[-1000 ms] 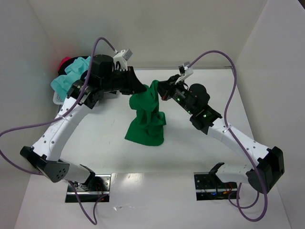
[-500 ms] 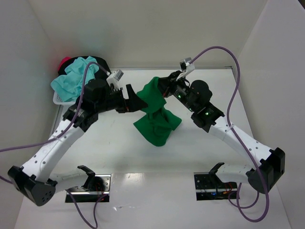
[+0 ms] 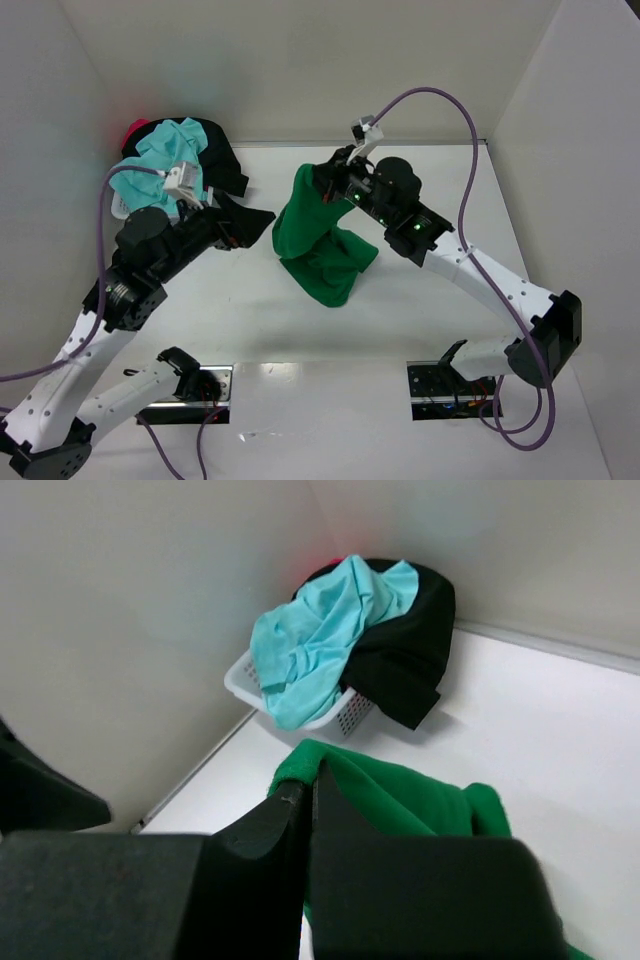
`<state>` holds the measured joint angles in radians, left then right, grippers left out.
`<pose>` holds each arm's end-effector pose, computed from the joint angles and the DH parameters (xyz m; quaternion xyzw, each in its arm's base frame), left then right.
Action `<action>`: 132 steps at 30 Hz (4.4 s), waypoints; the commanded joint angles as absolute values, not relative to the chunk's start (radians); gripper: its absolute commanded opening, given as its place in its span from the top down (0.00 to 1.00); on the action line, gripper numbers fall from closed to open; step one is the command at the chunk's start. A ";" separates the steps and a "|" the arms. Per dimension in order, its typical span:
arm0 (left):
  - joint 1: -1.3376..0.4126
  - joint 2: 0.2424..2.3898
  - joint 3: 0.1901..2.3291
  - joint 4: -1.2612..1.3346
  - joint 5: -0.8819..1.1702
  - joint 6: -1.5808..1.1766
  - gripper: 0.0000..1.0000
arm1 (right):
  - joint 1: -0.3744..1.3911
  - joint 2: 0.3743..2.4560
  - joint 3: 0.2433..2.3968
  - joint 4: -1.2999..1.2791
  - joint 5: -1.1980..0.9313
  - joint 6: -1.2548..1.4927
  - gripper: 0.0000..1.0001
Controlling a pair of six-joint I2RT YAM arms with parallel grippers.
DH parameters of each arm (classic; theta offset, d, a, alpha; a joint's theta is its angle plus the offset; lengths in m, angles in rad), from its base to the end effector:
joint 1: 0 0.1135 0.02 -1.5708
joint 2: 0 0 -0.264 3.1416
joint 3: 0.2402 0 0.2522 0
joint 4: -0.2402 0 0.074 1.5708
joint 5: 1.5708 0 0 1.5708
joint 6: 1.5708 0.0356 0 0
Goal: Fold and stack the t-shirts
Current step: Flatten out the tshirt
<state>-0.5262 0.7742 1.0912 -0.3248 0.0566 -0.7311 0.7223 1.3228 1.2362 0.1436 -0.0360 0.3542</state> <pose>0.1329 -0.0795 0.4306 -0.0527 0.7079 -0.4303 0.5576 0.2346 0.2084 0.4143 -0.1385 0.6726 0.3832 0.6177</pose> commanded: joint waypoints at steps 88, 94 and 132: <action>-0.707 1.381 1.138 -0.592 -0.061 -0.390 0.01 | 0.572 1.523 0.859 -0.161 0.138 0.752 0.22; -0.707 1.359 1.129 -0.592 -0.061 -0.390 0.01 | 0.572 1.594 0.882 -0.150 0.160 0.752 0.23; -0.707 1.330 1.091 -0.601 -0.031 -0.390 0.01 | 0.405 1.479 1.020 -0.127 0.244 0.674 1.00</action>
<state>-0.7074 1.3693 1.1038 -0.6022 -0.0460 -0.3733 0.4450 1.5723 0.9707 -0.1005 0.1917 0.7010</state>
